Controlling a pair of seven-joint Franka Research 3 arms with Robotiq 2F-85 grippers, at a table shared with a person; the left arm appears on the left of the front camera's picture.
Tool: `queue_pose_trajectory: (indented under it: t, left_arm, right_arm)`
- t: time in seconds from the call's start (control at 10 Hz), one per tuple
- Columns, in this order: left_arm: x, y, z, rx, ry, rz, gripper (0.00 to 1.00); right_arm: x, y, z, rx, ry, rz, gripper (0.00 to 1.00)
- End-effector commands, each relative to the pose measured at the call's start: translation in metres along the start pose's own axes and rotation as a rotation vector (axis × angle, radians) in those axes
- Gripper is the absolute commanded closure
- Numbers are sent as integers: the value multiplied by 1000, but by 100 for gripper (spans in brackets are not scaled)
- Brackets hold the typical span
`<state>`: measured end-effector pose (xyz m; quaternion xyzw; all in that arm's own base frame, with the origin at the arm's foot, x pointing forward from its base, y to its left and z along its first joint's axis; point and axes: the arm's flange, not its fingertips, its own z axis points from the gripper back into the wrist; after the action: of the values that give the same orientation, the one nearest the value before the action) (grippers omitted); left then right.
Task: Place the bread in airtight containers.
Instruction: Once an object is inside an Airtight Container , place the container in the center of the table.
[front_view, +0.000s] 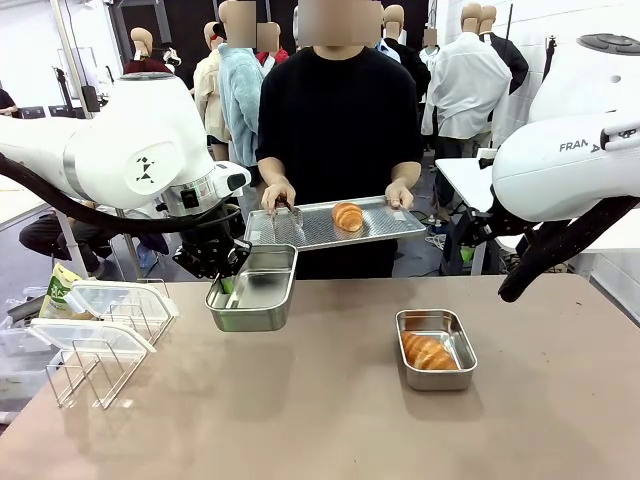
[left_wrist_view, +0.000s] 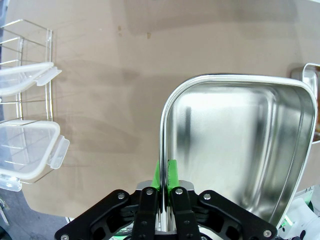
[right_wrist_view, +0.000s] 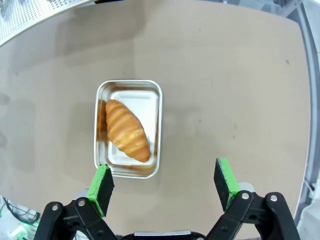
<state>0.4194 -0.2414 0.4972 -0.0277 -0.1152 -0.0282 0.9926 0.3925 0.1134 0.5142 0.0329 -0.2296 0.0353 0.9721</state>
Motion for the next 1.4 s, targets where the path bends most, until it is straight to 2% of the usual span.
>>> queue_pose_trajectory:
  t: [0.0, 1.3]
  left_arm:
    - [1, 1, 4, -3, -6, 2, 100]
    - [1, 1, 4, -3, -6, 2, 100]
  right_arm:
    - [0, -1, -1, 2, 3, -3, 0]
    - [0, -1, -1, 2, 3, -3, 0]
